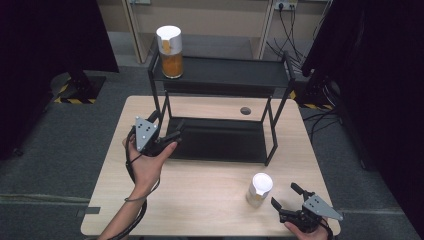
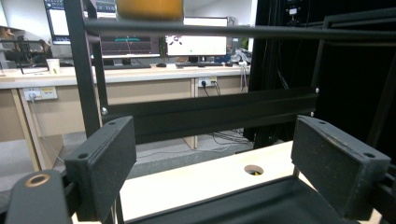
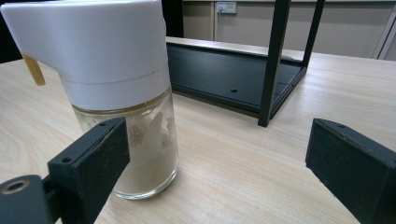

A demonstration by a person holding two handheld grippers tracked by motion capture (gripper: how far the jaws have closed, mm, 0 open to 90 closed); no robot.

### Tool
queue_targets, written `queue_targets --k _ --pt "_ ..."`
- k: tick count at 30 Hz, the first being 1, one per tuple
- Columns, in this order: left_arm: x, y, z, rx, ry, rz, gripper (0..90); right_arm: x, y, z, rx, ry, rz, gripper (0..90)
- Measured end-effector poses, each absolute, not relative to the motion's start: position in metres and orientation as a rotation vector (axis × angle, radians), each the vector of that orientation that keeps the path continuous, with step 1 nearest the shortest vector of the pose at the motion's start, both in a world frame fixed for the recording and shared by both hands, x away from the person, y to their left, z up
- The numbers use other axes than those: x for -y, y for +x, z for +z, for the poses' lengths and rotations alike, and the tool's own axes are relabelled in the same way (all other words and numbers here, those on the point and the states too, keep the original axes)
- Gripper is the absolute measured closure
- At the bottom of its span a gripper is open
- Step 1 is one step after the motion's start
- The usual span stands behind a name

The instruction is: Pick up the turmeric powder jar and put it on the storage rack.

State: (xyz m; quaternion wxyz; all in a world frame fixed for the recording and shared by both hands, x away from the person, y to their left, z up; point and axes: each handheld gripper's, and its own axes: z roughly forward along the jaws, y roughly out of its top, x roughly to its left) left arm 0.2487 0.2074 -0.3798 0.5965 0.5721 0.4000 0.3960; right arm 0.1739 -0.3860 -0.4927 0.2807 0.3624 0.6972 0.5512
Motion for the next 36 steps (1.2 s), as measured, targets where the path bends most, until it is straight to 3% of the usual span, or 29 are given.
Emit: queue_targets --k 36 --pt "-0.204 0.231 -0.451 -0.987 1.400 0.856 13.4 0.386 0.174 -0.493 -1.870 0.969 1.476 6.8"
